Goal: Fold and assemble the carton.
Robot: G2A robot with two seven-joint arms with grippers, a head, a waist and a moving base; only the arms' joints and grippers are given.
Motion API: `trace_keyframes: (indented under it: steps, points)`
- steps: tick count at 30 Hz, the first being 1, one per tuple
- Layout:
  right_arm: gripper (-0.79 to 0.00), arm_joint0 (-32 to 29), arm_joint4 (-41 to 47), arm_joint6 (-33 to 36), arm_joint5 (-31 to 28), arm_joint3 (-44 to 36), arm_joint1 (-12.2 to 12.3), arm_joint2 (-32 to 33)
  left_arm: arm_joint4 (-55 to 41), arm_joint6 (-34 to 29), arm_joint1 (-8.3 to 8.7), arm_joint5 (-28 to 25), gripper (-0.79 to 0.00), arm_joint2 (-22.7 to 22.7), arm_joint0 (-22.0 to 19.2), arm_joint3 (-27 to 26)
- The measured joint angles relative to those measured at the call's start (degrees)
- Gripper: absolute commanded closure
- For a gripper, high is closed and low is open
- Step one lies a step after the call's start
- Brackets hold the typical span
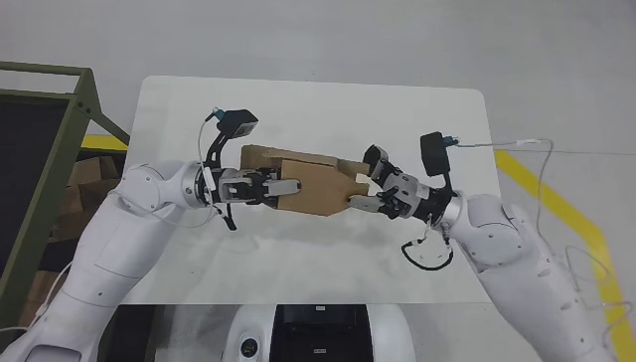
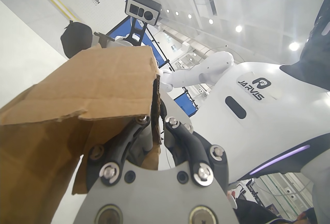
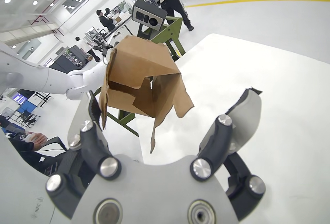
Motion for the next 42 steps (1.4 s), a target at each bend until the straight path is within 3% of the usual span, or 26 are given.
trace_keyframes:
  steps: [14, 19, 22, 26, 42]
  points:
    - [-0.782, 2.0, 3.2, 0.8, -1.3, 3.3, -0.5, -1.5, -0.2, -0.1, 0.08, 0.1, 0.000, 0.2, -0.1, 0.0]
    - [-0.496, 2.7, 5.4, 2.0, -3.0, 4.3, -0.6, -2.0, -0.2, 0.0, 0.09, 0.0, 0.000, 0.3, -0.2, 0.0]
    - [-0.397, 2.8, 5.7, 2.2, -3.3, 4.3, -0.7, -2.1, -0.1, 0.0, 0.12, 0.0, 0.000, 0.4, -0.2, 0.0]
    - [-0.348, 3.0, 6.0, 2.3, -3.7, 4.3, -0.7, -2.3, -0.2, 0.0, 0.16, 0.0, 0.000, 0.4, -0.2, 0.0]
    - [-0.305, 2.5, 9.6, 3.9, -6.7, 4.0, -0.6, -2.0, -0.3, -0.1, 0.27, 0.1, 0.000, 0.6, -0.5, 0.2]
